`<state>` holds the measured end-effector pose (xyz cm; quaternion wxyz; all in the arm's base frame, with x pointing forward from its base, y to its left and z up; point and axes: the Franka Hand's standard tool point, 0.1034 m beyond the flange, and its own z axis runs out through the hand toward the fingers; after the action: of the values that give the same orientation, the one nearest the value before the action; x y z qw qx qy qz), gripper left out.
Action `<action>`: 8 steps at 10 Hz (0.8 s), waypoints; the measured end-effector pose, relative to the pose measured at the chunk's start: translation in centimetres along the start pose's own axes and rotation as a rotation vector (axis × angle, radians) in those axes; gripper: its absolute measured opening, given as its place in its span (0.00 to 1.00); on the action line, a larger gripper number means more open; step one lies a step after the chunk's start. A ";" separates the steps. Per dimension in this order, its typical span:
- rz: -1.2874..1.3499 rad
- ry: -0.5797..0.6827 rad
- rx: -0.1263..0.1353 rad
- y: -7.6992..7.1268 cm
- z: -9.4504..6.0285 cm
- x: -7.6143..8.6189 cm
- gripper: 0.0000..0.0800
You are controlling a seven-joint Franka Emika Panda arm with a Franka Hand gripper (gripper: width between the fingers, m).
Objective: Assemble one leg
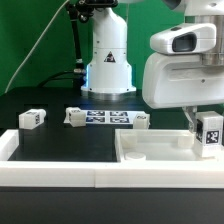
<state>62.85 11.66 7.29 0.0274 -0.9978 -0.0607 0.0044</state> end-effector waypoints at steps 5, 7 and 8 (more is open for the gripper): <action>0.582 0.011 0.006 0.1 0.1 -0.1 0.36; 0.868 0.007 0.013 0.0 0.2 -0.2 0.36; 0.993 0.006 0.012 -0.2 0.2 -0.3 0.36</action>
Offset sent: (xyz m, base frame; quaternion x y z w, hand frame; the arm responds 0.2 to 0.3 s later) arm -0.0112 -0.0012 -0.0039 0.0064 0.0080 0.3295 0.9441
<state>62.56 11.80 7.11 0.0281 -0.9061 0.4220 0.0143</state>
